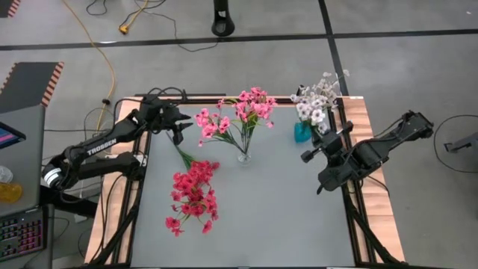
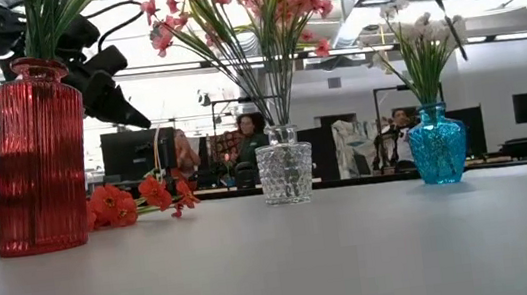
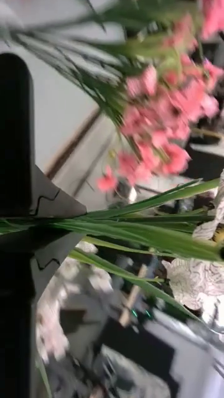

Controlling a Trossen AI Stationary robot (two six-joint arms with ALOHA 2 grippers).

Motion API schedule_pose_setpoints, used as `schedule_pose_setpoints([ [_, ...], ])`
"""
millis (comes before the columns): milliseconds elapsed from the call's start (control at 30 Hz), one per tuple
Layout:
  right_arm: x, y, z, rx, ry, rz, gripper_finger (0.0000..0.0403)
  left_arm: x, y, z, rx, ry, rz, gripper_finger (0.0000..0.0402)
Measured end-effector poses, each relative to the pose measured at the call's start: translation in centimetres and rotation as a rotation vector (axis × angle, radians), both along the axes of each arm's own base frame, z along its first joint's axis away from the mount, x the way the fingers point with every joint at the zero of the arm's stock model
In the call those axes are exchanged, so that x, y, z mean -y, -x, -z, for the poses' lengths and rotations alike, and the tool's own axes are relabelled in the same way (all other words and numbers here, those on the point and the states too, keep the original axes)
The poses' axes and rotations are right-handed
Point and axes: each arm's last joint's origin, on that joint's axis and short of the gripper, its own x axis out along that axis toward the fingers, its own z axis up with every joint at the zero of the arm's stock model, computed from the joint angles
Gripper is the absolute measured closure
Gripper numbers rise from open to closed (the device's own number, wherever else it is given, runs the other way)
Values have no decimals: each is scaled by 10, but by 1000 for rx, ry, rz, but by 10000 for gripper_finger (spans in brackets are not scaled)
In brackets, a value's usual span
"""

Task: Sort flowers into vase by color
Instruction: Put the white flowers into the blue base

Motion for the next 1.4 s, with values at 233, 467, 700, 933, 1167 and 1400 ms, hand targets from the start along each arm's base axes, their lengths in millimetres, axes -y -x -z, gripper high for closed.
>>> schedule_pose_setpoints([
  [233, 5, 4, 1, -1, 38, 32, 363, 0, 0, 0, 13, 23, -17, 283],
  [467, 12, -2, 4, 64, -10, 83, 363, 0, 0, 0, 28, 53, -39, 283],
  [700, 6, -34, 25, -8, -92, 88, 363, -1, -1, -2, 53, 45, -45, 283],
  [933, 0, -81, 30, -128, -178, -46, 363, -3, -3, -6, 92, 18, -48, 283],
  [1167, -2, -99, -3, -184, -77, -394, 363, -3, -2, -6, 85, 20, -46, 283],
  [1400, 8, -74, -17, -220, -52, -398, 363, -2, -2, -5, 75, 24, -43, 283],
])
